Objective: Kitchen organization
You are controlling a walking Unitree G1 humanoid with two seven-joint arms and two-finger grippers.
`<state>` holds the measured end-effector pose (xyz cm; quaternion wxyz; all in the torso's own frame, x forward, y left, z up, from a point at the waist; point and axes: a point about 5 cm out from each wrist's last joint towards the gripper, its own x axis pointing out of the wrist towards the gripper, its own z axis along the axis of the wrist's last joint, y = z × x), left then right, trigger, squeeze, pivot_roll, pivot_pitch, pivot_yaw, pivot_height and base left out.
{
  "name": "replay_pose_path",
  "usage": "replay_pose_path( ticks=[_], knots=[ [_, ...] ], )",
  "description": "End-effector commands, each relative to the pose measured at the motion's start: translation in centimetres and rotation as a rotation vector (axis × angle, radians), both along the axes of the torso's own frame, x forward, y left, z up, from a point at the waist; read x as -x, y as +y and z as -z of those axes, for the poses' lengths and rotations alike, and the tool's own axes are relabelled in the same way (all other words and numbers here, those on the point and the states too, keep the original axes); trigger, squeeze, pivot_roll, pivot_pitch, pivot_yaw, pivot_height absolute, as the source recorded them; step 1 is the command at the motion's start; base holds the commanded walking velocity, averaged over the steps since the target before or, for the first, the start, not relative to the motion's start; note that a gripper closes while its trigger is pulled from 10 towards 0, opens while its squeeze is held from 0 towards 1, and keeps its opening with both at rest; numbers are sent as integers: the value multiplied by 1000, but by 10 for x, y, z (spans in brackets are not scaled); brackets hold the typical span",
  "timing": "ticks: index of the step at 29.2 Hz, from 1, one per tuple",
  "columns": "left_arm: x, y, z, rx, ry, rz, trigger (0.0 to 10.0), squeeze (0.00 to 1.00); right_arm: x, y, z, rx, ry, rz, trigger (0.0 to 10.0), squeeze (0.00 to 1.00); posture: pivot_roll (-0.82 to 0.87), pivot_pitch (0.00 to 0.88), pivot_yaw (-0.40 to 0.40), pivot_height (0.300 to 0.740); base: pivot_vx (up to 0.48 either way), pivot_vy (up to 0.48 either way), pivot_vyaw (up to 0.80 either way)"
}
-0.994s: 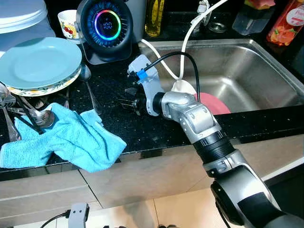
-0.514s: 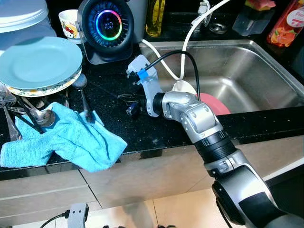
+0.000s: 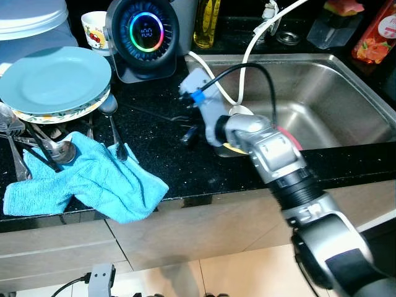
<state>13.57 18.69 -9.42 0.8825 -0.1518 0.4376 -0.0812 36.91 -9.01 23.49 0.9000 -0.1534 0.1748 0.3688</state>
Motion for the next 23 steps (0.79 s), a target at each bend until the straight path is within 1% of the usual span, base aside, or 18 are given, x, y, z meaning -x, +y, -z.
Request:
replay_pose_path(
  ticks=[1, 2, 3, 4, 5, 7, 8, 10, 12, 13, 14, 15, 17, 18, 20, 21, 22, 23],
  knots=[
    [35, -14, 14, 38, 142, 9, 10000, 0, -5, -23, 1, -11, 10, 77, 4196, 0, 91, 179, -105, 740, 0, 0, 0],
    [35, -14, 14, 38, 142, 9, 10000, 0, -5, -28, -2, -14, 4, 89, 4627, 0, 91, 179, -105, 740, 0, 0, 0],
    [35, -14, 14, 37, 142, 10, 10000, 0, -6, -33, -4, -19, -3, 100, 8784, 0, 90, 176, -105, 740, 0, 0, 0],
    [35, -14, 14, 37, 142, 10, 10000, 0, -6, -33, -4, -19, -3, 100, 8784, 0, 90, 176, -105, 740, 0, 0, 0],
    [35, -14, 14, 37, 142, 11, 10000, 0, -6, -40, -7, -24, -8, 108, 10000, 0, 90, 176, -101, 740, 0, 0, 0],
    [34, -13, 14, 36, 140, 10, 10000, 0, -5, -60, -14, -43, -42, 103, 10000, 0, 90, 174, -103, 740, 0, 0, 0],
    [34, -13, 14, 36, 140, 10, 10000, 0, -5, -60, -14, -43, -42, 103, 10000, 0, 90, 174, -103, 740, 0, 0, 0],
    [33, -13, 13, 36, 139, 10, 10000, 0, -2, -72, -21, -78, -67, 82, 10000, 0, 87, 172, -98, 740, 0, 0, 0],
    [33, -14, 13, 37, 137, 13, 10000, 0, 1, -78, -27, -121, -100, 40, 10000, 0, 87, 172, -98, 740, 0, 0, 0],
    [32, -13, 13, 37, 137, 14, 10000, 0, 2, -80, -29, -119, -129, 30, 10000, 0, 87, 170, -95, 740, 0, 0, 0],
    [32, -13, 13, 36, 136, 15, 10000, 0, 4, -80, -31, -119, -167, 5, 10000, 0, 88, 168, -92, 740, 0, 0, 0],
    [32, -13, 13, 36, 136, 15, 10000, 0, 4, -80, -31, -119, -167, 5, 10000, 0, 88, 168, -92, 740, 0, 0, 0],
    [31, -12, 13, 34, 135, 16, 10000, 0, 6, -75, -42, -215, -264, -32, 10000, 0, 89, 168, -90, 740, 0, 0, 0],
    [31, -12, 13, 34, 135, 16, 10000, 0, 7, -73, -44, -224, -278, -45, 10000, 0, 89, 168, -90, 740, 0, 0, 0],
    [30, -12, 12, 32, 133, 18, 10000, 0, 10, -66, -48, -200, -366, -102, 10000, 0, 94, 169, -88, 740, 0, 0, 0],
    [30, -11, 12, 32, 132, 17, 10000, 0, 11, -60, -50, -166, -411, -120, 10000, 35, 94, 170, -86, 740, 0, 0, 0],
    [30, -11, 12, 31, 132, 17, 10000, 0, 12, -57, -50, -143, -439, -131, 10000, 302, 94, 170, -86, 740, 0, 0, 0],
    [30, -11, 12, 30, 132, 18, 10000, 0, 11, -53, -49, -68, -474, -128, 10000, 412, 96, 171, -86, 740, 0, 0, 0]
  ],
)
